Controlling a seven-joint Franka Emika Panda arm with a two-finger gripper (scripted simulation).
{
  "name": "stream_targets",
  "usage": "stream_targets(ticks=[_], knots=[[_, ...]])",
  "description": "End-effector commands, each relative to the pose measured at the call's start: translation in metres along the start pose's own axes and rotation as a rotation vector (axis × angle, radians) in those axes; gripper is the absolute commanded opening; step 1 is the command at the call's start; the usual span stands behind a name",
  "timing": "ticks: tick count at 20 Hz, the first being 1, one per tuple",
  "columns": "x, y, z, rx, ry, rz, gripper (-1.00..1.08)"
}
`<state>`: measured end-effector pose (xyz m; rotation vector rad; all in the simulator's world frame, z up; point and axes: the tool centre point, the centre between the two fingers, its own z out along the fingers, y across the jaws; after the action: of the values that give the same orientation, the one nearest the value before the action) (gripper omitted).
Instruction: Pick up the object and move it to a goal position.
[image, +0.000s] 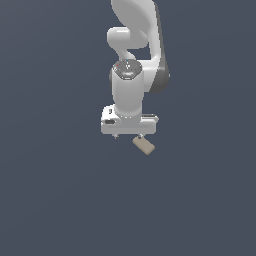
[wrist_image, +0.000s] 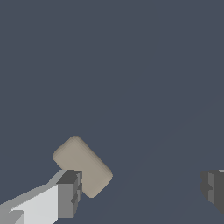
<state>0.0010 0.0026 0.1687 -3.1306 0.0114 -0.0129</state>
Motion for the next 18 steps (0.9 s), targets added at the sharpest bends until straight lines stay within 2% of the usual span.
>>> stream_targets(ticks=[1, 10, 18], knots=[[0.0, 0.0, 0.0, 0.0, 0.0, 0.0, 1.0], [-0.003, 0.026, 0.01, 0.015, -0.014, 0.065, 1.0], [-0.004, 0.026, 0.011, 0.015, -0.014, 0.061, 1.0]])
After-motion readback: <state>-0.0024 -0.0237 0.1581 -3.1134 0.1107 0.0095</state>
